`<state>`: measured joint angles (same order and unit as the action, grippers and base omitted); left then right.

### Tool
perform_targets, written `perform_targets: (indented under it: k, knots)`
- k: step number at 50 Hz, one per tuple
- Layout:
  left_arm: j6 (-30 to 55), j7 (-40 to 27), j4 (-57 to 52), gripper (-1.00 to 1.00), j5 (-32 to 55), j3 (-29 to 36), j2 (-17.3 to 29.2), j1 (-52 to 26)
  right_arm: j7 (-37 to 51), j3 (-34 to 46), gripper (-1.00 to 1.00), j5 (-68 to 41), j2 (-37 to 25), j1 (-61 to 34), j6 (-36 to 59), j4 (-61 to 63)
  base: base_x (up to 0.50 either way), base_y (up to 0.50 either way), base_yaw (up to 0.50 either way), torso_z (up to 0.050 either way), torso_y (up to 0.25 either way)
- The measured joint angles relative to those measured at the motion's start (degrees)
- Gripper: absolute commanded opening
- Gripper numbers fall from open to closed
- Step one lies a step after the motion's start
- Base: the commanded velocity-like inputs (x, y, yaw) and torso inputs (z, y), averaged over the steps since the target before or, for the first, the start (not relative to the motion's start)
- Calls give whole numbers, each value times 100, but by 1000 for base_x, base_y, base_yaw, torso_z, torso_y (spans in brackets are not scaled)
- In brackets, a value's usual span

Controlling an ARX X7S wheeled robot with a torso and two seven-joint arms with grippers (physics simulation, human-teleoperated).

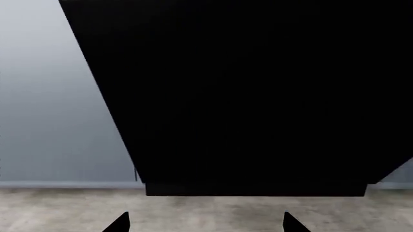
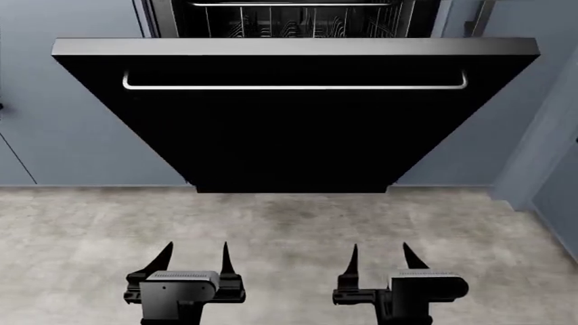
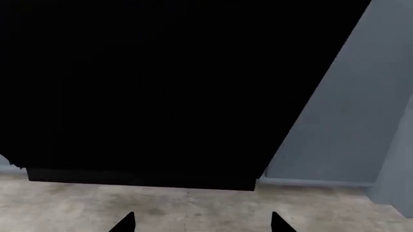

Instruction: Close the dishwasher door

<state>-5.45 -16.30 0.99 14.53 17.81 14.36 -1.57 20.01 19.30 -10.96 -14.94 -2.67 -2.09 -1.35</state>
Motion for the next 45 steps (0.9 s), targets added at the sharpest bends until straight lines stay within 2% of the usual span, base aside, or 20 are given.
perform_targets:
  k: [7, 39, 45]
  knots:
    - [-8, -17, 3, 100, 10, 7, 19, 4, -51, 43, 100, -19, -17, 41, -101, 28, 66, -16, 0, 0, 0]
    - [0, -71, -5, 100, 58, 72, 73, -21, -81, 161, 100, -63, -80, 31, -107, 50, 496, -118, 0, 0, 0]
    - [-5, -80, -7, 100, 70, 80, 80, -35, -78, 157, 100, -88, -87, 21, -136, 45, 49, 0, 0, 0, 0]
